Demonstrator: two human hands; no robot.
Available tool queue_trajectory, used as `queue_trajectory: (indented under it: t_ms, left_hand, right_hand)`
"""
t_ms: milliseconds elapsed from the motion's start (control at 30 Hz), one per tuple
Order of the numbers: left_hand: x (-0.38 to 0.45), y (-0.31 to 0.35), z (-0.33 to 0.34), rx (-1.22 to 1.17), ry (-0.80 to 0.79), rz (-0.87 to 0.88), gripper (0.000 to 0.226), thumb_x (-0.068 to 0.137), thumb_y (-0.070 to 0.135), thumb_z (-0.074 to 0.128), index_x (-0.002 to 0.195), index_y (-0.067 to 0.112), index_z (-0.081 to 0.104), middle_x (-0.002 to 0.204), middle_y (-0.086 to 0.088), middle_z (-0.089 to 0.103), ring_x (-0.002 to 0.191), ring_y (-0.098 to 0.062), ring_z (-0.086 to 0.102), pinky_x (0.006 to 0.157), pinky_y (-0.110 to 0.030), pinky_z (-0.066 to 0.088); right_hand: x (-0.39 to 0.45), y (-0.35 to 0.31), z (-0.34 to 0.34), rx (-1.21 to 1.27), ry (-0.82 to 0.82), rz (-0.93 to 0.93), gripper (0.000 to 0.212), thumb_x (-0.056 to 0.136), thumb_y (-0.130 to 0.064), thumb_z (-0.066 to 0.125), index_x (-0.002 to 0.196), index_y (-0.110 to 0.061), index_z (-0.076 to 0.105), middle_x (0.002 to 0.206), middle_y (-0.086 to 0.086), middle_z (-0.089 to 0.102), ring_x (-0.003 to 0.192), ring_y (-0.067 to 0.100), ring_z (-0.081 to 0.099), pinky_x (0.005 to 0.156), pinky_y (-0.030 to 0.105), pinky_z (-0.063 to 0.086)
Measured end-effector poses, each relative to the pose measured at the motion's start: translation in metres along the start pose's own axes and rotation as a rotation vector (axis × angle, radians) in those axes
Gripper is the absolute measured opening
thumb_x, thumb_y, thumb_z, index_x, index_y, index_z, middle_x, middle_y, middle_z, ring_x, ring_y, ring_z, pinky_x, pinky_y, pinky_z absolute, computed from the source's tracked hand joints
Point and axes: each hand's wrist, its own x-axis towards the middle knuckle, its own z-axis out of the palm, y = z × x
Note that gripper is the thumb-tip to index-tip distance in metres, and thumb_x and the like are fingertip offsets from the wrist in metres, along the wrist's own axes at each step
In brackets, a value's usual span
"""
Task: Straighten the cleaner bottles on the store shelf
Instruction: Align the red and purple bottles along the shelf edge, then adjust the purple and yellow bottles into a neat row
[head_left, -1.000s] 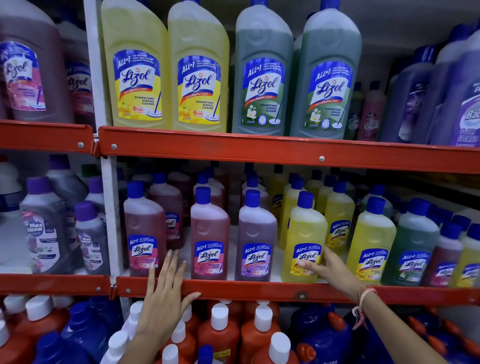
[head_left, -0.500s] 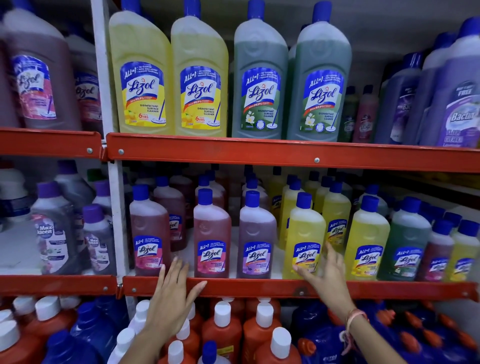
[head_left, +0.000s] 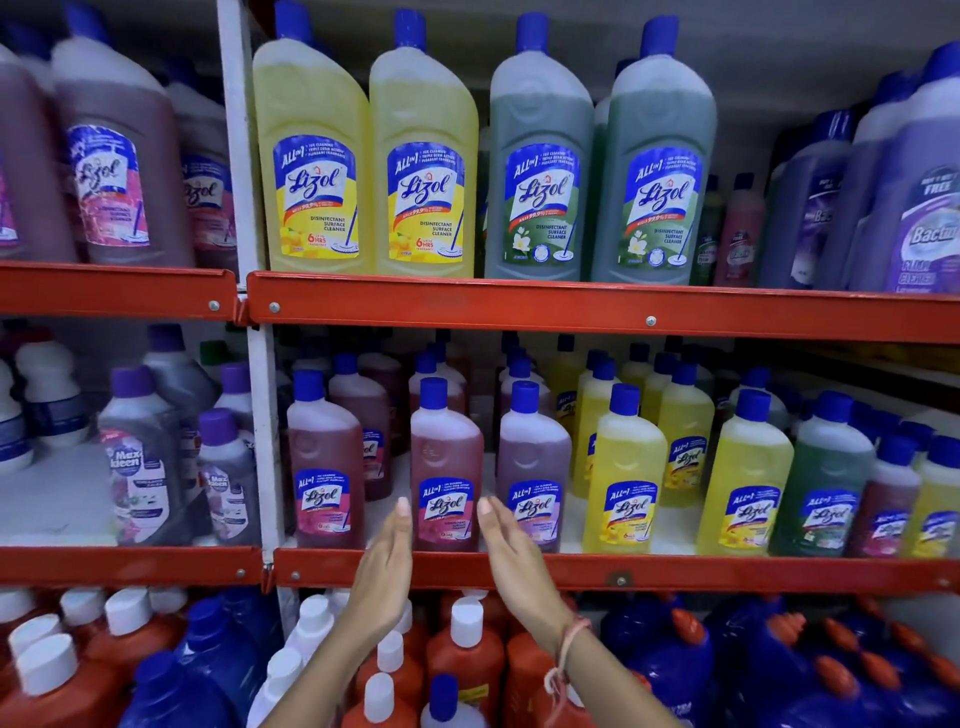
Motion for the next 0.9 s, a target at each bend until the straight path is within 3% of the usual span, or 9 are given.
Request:
queue_trajectory:
  t_ms: [67, 167, 333, 433, 567, 700, 900]
  left_hand:
    - [-0.001, 0.002, 0.001, -0.011, -0.030, -0.019, 0.064, 0.090, 0.061, 0.016, 0.144, 0.032, 0.034, 0.145, -0.001, 0.047, 0.120, -0.006, 0.040, 0.101, -0.027, 0.029]
    - [-0.002, 0.006, 0.002, -0.024, -0.050, -0.019, 0.067, 0.088, 0.062, 0.017, 0.146, 0.031, 0.030, 0.147, -0.002, 0.045, 0.118, -0.004, 0.037, 0.097, -0.025, 0.030]
    - [-0.002, 0.002, -0.003, -0.007, -0.055, -0.004, 0.070, 0.085, 0.065, 0.017, 0.145, 0.032, 0.030, 0.139, 0.003, 0.048, 0.116, -0.004, 0.041, 0.094, -0.024, 0.032]
    - [-0.002, 0.001, -0.007, -0.007, -0.053, 0.003, 0.071, 0.083, 0.067, 0.017, 0.142, 0.033, 0.034, 0.130, 0.008, 0.052, 0.116, -0.007, 0.047, 0.094, -0.025, 0.033]
    - [-0.003, 0.003, -0.010, -0.011, -0.035, -0.017, 0.073, 0.081, 0.066, 0.017, 0.140, 0.028, 0.037, 0.123, 0.006, 0.052, 0.108, -0.008, 0.047, 0.093, -0.027, 0.034]
    - [-0.002, 0.002, -0.012, 0.015, -0.026, -0.027, 0.075, 0.081, 0.068, 0.016, 0.140, 0.027, 0.037, 0.128, -0.001, 0.056, 0.107, -0.011, 0.048, 0.094, -0.029, 0.036]
    - [0.000, -0.003, -0.014, 0.047, -0.022, -0.046, 0.078, 0.080, 0.072, 0.014, 0.142, 0.030, 0.036, 0.135, -0.002, 0.056, 0.126, -0.022, 0.050, 0.105, -0.037, 0.036]
  right_hand:
    - [0.006, -0.002, 0.008, -0.044, -0.015, 0.059, 0.071, 0.090, -0.064, 0.030, 0.147, -0.022, 0.033, 0.139, -0.014, 0.045, 0.137, 0.010, 0.037, 0.107, 0.020, 0.025]
    - [0.011, -0.002, 0.017, -0.114, -0.026, 0.073, 0.088, 0.079, -0.079, 0.022, 0.147, -0.023, 0.032, 0.138, -0.004, 0.055, 0.133, 0.018, 0.046, 0.111, 0.032, 0.032]
    - [0.005, -0.002, 0.016, -0.197, -0.061, 0.031, 0.061, 0.095, -0.056, 0.026, 0.148, -0.025, 0.026, 0.140, -0.003, 0.053, 0.128, 0.013, 0.048, 0.093, 0.018, 0.031]
    - [0.006, -0.006, 0.014, -0.239, -0.109, 0.030, 0.059, 0.097, -0.051, 0.025, 0.150, -0.024, 0.021, 0.145, -0.001, 0.048, 0.133, 0.015, 0.045, 0.092, 0.016, 0.029]
    - [0.014, -0.003, 0.017, -0.296, -0.132, 0.026, 0.067, 0.094, -0.059, 0.023, 0.151, -0.024, 0.020, 0.143, 0.000, 0.052, 0.130, 0.017, 0.049, 0.102, 0.026, 0.036]
    - [0.015, -0.006, 0.018, -0.265, -0.121, 0.048, 0.065, 0.095, -0.058, 0.027, 0.150, -0.024, 0.023, 0.140, 0.001, 0.053, 0.127, 0.015, 0.051, 0.091, 0.019, 0.036]
    - [0.010, -0.010, 0.017, -0.246, -0.087, 0.026, 0.063, 0.095, -0.056, 0.027, 0.148, -0.022, 0.028, 0.140, 0.000, 0.053, 0.126, 0.013, 0.050, 0.086, 0.015, 0.035]
